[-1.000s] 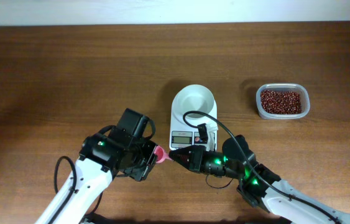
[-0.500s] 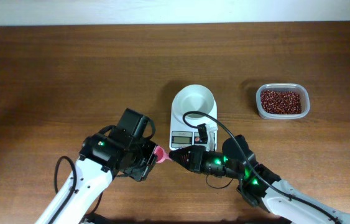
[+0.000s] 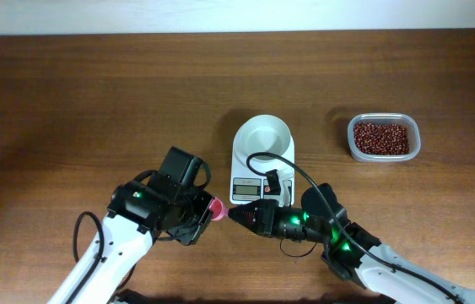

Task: Scoop and weigh 50g on scale
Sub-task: 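Grasp the pink scoop with the right gripper, release with left, then carry the pink scoop with the right gripper toward the bean tub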

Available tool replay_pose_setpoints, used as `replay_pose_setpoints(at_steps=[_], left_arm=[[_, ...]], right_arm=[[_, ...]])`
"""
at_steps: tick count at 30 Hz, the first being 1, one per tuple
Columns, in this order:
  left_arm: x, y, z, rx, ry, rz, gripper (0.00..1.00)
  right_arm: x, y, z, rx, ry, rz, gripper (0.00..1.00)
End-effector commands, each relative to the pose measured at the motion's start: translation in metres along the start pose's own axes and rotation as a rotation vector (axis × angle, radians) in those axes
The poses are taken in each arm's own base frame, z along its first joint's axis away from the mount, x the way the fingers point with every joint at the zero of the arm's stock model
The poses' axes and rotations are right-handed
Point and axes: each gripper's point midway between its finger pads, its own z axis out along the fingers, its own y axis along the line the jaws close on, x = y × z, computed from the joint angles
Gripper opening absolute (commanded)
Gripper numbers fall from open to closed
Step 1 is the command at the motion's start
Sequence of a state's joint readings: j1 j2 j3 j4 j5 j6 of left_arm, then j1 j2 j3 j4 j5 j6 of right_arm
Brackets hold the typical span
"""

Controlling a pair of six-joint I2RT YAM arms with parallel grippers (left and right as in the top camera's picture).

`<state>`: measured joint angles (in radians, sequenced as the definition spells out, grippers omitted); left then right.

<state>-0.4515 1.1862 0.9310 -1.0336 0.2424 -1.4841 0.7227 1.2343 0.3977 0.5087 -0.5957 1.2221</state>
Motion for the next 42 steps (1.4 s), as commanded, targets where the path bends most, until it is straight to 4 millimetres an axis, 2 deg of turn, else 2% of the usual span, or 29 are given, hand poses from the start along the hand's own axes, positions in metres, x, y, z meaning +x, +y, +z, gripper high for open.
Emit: replay_pose_setpoints(at_steps=[1,11,18,20,21,22,23,24,29,31,33,35,38,42], left_arm=[[-0.002,0.004,-0.002,-0.010,-0.017,0.046,0.00],[-0.002,0.005,-0.002,-0.018,-0.019,0.044,0.00],[-0.002,0.005,-0.002,-0.018,-0.019,0.043,0.00],[-0.002,0.005,-0.002,-0.018,-0.019,0.043,0.23],[-0.002,0.005,-0.002,-0.018,-0.019,0.043,0.41],[-0.002,0.005,-0.002,-0.018,-0.020,0.043,0.49],[-0.002,0.005,-0.002,-0.018,-0.020,0.043,0.67],[-0.002,0.005,-0.002,-0.018,-0.020,0.043,0.99],[-0.005,0.006,-0.002,-0.020,-0.039,0.043,0.99],[-0.005,0.006,-0.002,-0.019,-0.039,0.043,0.99],[-0.008,0.006,-0.002,-0.021,-0.054,0.043,0.99],[-0.009,0.006,-0.002,-0.021,-0.058,0.043,0.99],[-0.014,0.006,-0.002,-0.024,-0.088,0.044,0.99],[-0.019,0.006,-0.003,-0.027,-0.120,0.044,0.99]], right_arm=[[0.001,0.008,0.002,-0.016,0.009,-0.026,0.16],[0.004,0.009,0.002,-0.023,0.028,-0.026,0.15],[0.004,0.009,0.002,-0.023,0.028,-0.026,0.05],[0.004,0.009,0.002,-0.022,0.027,-0.025,0.04],[0.004,0.008,0.002,-0.019,0.025,-0.024,0.04],[0.004,0.008,0.002,-0.018,0.024,-0.024,0.04],[0.003,0.007,0.002,-0.015,0.023,-0.032,0.04],[0.003,0.007,0.002,-0.015,0.022,-0.073,0.04],[0.000,0.001,0.001,0.007,0.010,-0.167,0.04],[-0.007,-0.028,-0.007,0.109,0.004,-0.085,0.04],[-0.009,-0.041,-0.013,0.146,0.016,-0.103,0.04],[-0.010,-0.043,-0.019,0.134,0.047,-0.172,0.04],[-0.014,-0.047,-0.025,0.133,0.052,-0.154,0.04],[-0.009,-0.045,-0.026,0.123,0.073,-0.193,0.04]])
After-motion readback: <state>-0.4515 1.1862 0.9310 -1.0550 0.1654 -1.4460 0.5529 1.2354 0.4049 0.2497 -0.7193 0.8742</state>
